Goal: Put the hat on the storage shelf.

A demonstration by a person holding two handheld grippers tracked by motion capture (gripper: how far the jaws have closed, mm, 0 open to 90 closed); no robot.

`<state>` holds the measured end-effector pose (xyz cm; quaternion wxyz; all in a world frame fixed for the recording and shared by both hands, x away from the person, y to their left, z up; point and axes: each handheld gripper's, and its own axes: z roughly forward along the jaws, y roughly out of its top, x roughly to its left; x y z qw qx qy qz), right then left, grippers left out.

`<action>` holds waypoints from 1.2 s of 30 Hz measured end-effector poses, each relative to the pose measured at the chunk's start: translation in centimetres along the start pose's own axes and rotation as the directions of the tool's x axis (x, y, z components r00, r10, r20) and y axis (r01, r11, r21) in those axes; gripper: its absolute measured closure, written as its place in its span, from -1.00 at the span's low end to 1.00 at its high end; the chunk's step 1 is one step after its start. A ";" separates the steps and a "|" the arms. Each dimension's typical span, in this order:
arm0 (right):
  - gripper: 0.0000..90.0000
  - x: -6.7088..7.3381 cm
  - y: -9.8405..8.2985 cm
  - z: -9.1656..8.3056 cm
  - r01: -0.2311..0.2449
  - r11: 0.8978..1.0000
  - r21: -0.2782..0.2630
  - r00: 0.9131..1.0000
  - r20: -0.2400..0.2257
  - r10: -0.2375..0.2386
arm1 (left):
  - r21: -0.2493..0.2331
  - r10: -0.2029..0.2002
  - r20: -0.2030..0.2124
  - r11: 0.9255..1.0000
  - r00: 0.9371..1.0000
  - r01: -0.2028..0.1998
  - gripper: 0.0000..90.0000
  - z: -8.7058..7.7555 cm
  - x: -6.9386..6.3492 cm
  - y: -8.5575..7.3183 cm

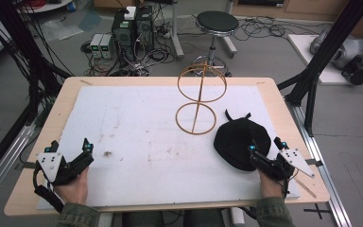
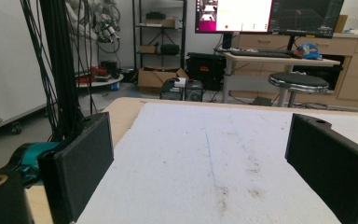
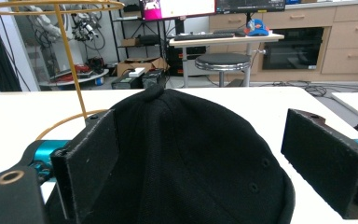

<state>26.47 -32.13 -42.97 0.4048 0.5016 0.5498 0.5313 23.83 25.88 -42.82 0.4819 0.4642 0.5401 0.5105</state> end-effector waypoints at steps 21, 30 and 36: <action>-0.77 -0.3 0.1 -0.2 -0.020 1.000 0.003 1.000 -0.010 0.020 | -0.011 -0.006 0.007 1.000 1.000 0.006 -0.82 0.1 -0.3 0.0; -0.77 0.1 0.3 0.3 -0.003 1.000 0.024 0.999 -0.042 0.004 | -0.008 -0.006 0.011 1.000 1.000 0.006 -0.82 0.1 -0.4 0.0; -0.77 0.6 0.6 1.3 0.054 0.998 0.035 0.997 -0.054 -0.052 | -0.012 0.007 0.021 1.000 1.000 -0.007 -0.82 0.0 -0.7 0.1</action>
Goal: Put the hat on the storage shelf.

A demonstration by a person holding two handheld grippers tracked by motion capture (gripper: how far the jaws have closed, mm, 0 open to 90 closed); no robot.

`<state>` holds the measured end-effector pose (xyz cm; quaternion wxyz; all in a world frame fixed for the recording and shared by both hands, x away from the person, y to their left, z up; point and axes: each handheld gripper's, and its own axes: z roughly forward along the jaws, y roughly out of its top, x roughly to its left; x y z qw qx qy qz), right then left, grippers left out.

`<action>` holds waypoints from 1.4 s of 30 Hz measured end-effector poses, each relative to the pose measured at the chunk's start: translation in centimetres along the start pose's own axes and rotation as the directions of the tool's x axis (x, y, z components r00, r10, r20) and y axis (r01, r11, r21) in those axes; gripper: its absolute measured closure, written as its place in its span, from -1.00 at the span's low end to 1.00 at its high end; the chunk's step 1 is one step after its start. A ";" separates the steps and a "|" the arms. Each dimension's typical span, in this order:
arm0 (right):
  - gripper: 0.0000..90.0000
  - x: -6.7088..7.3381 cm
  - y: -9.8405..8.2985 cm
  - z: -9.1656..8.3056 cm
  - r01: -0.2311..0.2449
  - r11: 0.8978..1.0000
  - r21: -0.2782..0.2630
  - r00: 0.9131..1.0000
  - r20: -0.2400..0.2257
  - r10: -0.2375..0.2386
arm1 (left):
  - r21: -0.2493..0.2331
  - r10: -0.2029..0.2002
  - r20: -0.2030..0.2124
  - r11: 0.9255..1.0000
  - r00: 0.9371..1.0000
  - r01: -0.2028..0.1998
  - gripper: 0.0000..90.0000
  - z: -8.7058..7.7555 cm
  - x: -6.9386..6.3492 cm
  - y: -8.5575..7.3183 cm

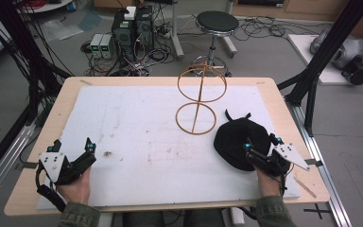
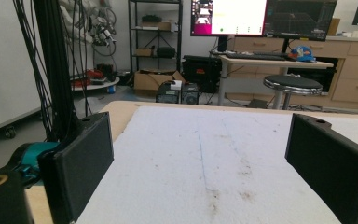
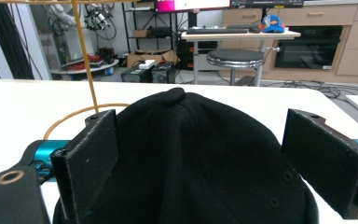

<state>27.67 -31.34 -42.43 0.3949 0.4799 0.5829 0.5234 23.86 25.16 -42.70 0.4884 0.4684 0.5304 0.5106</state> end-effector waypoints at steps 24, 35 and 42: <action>-0.76 1.1 -0.2 1.9 0.069 0.988 0.135 0.998 -0.007 -0.069 | 0.008 0.005 -0.003 1.000 1.000 -0.005 -0.82 -0.1 0.3 0.0; -0.40 1.5 -0.7 2.2 0.053 0.980 0.194 0.999 -0.016 -0.051 | 0.020 0.005 0.004 1.000 1.000 -0.005 -0.82 0.0 0.2 -0.1; 0.66 0.8 -0.2 1.6 -0.035 0.976 0.215 0.999 0.013 0.033 | 0.028 0.011 0.010 1.000 1.000 -0.011 -0.82 0.0 0.1 -0.1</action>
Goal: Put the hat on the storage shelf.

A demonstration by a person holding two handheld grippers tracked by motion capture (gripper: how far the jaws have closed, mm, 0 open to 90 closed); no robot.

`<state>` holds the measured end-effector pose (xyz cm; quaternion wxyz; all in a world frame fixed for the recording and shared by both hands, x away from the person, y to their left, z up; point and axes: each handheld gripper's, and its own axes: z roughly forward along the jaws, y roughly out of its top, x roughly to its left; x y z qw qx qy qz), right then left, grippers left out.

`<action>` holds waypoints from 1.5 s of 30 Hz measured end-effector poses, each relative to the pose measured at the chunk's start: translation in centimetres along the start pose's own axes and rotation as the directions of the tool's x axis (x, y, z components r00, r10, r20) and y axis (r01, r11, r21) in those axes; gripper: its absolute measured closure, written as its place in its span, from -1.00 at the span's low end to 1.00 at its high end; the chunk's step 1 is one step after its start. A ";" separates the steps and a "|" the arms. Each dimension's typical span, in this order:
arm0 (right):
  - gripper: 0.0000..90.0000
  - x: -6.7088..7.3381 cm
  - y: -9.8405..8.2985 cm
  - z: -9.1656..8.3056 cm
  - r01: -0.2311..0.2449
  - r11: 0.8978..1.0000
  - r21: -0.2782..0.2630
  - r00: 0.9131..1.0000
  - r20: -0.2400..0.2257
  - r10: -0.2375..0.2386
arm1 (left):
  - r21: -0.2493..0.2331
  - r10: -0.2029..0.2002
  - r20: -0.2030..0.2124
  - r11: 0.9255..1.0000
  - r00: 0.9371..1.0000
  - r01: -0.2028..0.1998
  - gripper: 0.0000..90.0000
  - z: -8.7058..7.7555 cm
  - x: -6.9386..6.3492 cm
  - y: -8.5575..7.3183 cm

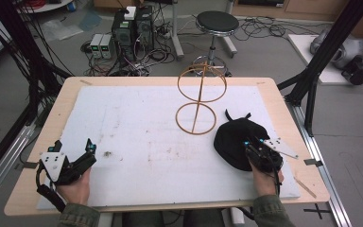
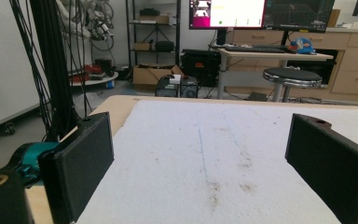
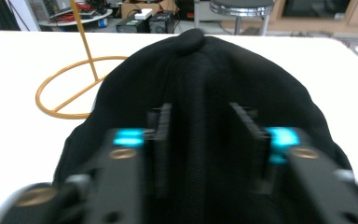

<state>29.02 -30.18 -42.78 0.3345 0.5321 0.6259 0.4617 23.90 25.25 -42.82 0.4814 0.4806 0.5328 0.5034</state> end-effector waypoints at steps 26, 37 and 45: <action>0.93 0.7 0.4 -0.3 0.017 1.000 -0.014 1.000 0.022 -0.017 | 0.006 0.012 0.007 1.000 1.000 -0.012 -0.82 0.1 -0.1 -0.1; 0.93 0.6 1.4 0.0 0.010 0.996 -0.091 1.000 0.028 -0.007 | 0.013 0.010 -0.007 1.000 1.000 -0.010 -0.82 0.4 0.4 0.0; 0.93 1.0 3.0 0.0 0.047 0.983 -0.176 0.998 0.059 -0.037 | 0.016 0.006 -0.008 1.000 1.000 -0.006 -0.82 1.4 0.4 0.0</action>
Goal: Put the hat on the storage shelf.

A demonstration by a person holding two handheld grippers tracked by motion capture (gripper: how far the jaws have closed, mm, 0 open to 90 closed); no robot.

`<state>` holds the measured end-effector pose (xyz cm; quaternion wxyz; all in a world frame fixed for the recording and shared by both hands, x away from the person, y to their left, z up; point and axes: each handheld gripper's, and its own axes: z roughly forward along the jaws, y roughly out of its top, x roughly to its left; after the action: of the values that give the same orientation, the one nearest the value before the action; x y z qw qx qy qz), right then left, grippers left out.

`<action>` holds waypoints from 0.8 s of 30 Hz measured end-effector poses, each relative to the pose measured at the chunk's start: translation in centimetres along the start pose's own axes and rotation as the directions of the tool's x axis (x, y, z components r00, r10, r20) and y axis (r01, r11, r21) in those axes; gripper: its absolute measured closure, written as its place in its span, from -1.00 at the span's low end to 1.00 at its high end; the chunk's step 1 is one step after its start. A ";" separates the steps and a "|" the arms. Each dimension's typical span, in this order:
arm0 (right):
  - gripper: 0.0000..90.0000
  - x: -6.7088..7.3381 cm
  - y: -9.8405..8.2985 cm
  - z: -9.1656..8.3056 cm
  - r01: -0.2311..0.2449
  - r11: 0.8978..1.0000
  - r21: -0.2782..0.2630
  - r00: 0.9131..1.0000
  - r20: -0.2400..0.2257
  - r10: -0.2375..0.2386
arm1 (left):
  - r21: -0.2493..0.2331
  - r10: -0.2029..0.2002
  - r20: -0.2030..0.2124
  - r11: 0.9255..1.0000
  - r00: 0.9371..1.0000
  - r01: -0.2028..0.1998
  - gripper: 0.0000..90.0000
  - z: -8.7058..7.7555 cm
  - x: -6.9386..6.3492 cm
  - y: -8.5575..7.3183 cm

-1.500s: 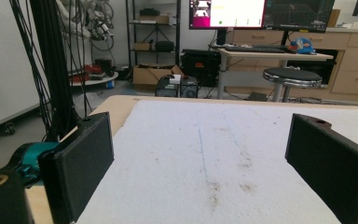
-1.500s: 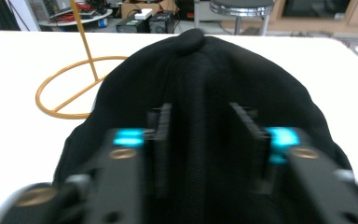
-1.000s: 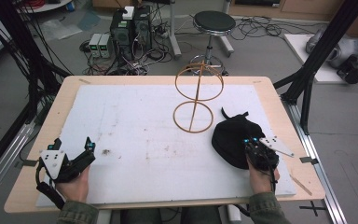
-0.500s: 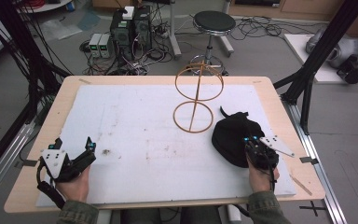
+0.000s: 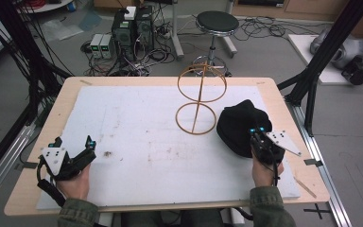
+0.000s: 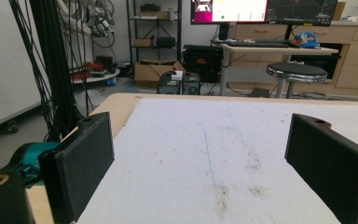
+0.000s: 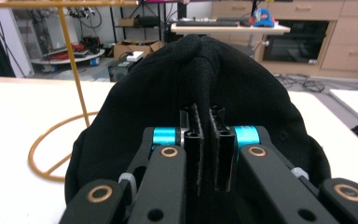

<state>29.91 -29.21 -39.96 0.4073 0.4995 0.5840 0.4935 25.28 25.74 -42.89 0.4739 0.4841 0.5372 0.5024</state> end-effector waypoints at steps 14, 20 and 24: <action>0.93 -1.3 2.4 -0.6 -0.050 0.979 -0.197 0.997 0.052 0.062 | -0.001 -0.005 -0.012 1.000 1.000 0.005 -0.81 0.3 0.1 0.0; 0.93 -2.0 3.3 -1.0 -0.069 0.962 -0.265 0.996 0.028 0.080 | 0.001 -0.014 -0.004 1.000 1.000 0.014 -0.81 0.2 -0.1 -0.1; 0.92 -2.1 4.2 -0.9 -0.062 0.959 -0.278 0.997 0.028 0.072 | 0.004 -0.011 0.002 1.000 1.000 0.011 -0.81 0.2 -0.2 0.0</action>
<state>30.17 -31.35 -35.69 0.4672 0.4664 0.4842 0.5742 25.49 25.57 -42.93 0.4764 0.4827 0.5404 0.4980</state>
